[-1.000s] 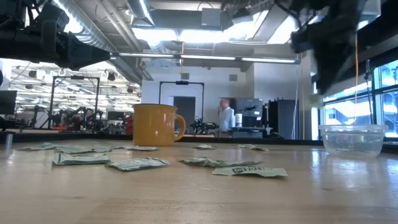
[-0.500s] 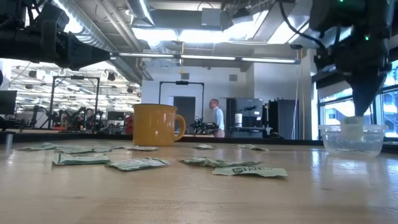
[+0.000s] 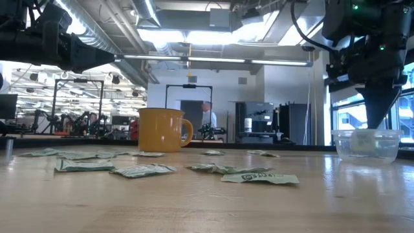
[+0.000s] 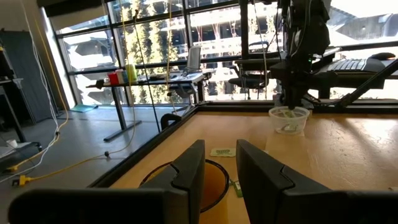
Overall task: Pick and place items into bin
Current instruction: Put the stevia packet into the transparent bin
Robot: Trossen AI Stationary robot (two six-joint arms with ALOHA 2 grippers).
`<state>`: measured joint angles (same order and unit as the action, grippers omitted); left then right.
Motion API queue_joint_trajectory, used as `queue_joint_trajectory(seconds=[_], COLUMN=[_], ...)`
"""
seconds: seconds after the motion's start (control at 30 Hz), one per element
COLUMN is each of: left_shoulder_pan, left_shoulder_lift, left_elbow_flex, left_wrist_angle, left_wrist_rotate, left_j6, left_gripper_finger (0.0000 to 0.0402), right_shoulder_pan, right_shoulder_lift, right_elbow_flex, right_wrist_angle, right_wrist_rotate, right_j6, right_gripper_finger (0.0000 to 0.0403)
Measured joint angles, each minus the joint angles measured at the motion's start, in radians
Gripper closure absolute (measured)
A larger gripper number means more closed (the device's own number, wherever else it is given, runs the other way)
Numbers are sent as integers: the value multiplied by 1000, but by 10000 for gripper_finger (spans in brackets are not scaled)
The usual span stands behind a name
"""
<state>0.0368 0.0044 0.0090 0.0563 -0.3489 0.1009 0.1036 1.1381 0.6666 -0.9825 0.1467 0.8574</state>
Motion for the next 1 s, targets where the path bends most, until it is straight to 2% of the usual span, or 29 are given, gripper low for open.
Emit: queue_joint_trajectory(seconds=[0.37, 0.53, 0.63, 0.8, 1.0], left_shoulder_pan=[0, 0, 0, 0, 0], left_shoulder_lift=[0, 0, 0, 0, 0], left_elbow_flex=[0, 0, 0, 0, 0], left_wrist_angle=[0, 0, 0, 0, 0], left_wrist_rotate=[0, 0, 0, 0, 0], left_j6=[0, 0, 0, 0, 0], left_gripper_finger=[316, 316, 316, 316, 316], right_shoulder_pan=[-1, -7, -16, -46, -114], right_shoulder_lift=[0, 0, 0, 3, 87], right_elbow_flex=[3, 68, 113, 130, 131], right_wrist_angle=[-5, -2, 60, 331, 505], right_wrist_rotate=[1, 25, 28, 28, 29], right_j6=[-6, -66, -169, -442, -638], right_gripper_finger=[337, 325, 325, 325, 325])
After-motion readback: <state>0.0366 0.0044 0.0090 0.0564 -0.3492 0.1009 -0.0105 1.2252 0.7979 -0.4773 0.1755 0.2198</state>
